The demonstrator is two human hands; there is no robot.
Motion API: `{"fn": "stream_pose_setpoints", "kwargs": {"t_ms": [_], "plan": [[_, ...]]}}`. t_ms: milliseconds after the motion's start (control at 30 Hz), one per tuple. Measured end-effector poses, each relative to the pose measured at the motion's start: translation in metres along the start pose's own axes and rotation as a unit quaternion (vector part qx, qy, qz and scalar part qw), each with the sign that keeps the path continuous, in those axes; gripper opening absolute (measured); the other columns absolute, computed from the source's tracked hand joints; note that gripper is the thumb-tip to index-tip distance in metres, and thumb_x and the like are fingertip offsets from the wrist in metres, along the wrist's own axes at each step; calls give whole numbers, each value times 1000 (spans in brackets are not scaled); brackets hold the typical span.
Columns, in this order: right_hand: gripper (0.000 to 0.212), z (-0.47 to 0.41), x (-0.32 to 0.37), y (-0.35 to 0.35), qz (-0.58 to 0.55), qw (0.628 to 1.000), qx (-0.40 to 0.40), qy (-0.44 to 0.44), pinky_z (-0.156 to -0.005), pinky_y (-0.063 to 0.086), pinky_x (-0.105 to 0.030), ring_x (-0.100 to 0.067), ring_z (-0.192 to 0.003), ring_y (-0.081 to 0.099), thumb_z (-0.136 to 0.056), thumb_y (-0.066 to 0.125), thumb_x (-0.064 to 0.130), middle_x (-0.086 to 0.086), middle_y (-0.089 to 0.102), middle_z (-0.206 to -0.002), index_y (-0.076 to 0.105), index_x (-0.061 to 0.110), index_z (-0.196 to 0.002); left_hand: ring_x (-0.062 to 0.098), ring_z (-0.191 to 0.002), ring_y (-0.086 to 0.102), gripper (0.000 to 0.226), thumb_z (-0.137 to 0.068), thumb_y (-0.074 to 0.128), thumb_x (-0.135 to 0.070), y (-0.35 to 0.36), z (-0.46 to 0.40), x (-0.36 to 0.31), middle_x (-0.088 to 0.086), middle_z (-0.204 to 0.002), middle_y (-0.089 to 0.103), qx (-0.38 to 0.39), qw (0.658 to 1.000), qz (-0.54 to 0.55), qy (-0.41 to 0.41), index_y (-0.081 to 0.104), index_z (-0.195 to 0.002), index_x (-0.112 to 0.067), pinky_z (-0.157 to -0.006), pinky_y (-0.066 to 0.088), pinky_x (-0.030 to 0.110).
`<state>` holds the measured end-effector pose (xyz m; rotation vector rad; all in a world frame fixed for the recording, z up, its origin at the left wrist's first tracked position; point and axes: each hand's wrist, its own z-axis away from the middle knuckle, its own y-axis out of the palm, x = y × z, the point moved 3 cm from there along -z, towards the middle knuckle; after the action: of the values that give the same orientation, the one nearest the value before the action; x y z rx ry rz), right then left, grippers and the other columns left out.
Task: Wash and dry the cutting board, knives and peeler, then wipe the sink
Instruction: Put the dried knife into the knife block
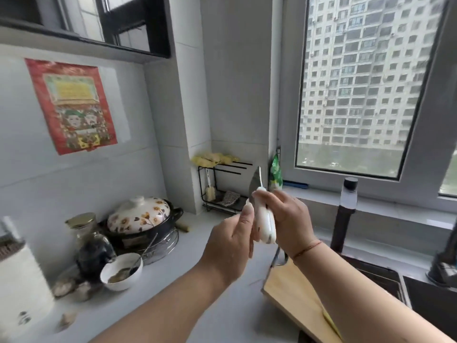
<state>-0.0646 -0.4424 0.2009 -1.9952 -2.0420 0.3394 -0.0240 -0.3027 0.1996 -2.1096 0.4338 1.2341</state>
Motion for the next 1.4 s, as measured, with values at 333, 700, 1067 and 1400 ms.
{"fn": "stream_pose_setpoints", "kwargs": {"t_ms": [333, 700, 1067, 1400], "plan": [[29, -57, 180, 118, -360, 909, 116, 177, -71, 55, -39, -14, -80, 63, -70, 71, 26, 10, 68, -88, 61, 34, -95, 17, -71, 55, 11, -89, 56, -24, -187, 58, 55, -6, -69, 58, -228, 947, -221, -34, 54, -79, -20, -65, 45, 30], [26, -124, 331, 200, -399, 868, 277, 102, -77, 55, -33, -13, -87, 62, -80, 72, 21, 18, 62, -85, 56, 41, -87, 14, -90, 63, 18, -90, 64, -33, -362, 89, 74, -6, -98, 72, -215, 896, -357, -152, 71, -103, -23, -74, 42, 20], [30, -182, 386, 264, -398, 855, 326, 60, -73, 55, -37, -17, -79, 63, -70, 78, 34, 3, 68, -81, 65, 19, -93, 16, -78, 68, 10, -80, 71, -27, -449, 65, 96, -4, -76, 72, -293, 879, -317, -204, 76, -87, -22, -73, 52, 25], [25, -199, 393, 317, -385, 849, 361, 31, -75, 54, -35, -18, -81, 62, -72, 70, 26, 2, 66, -84, 66, 19, -95, 22, -80, 72, 9, -75, 78, -28, -482, 37, 141, 1, -74, 74, -357, 880, -211, -231, 73, -69, -23, -83, 58, 40]]}}
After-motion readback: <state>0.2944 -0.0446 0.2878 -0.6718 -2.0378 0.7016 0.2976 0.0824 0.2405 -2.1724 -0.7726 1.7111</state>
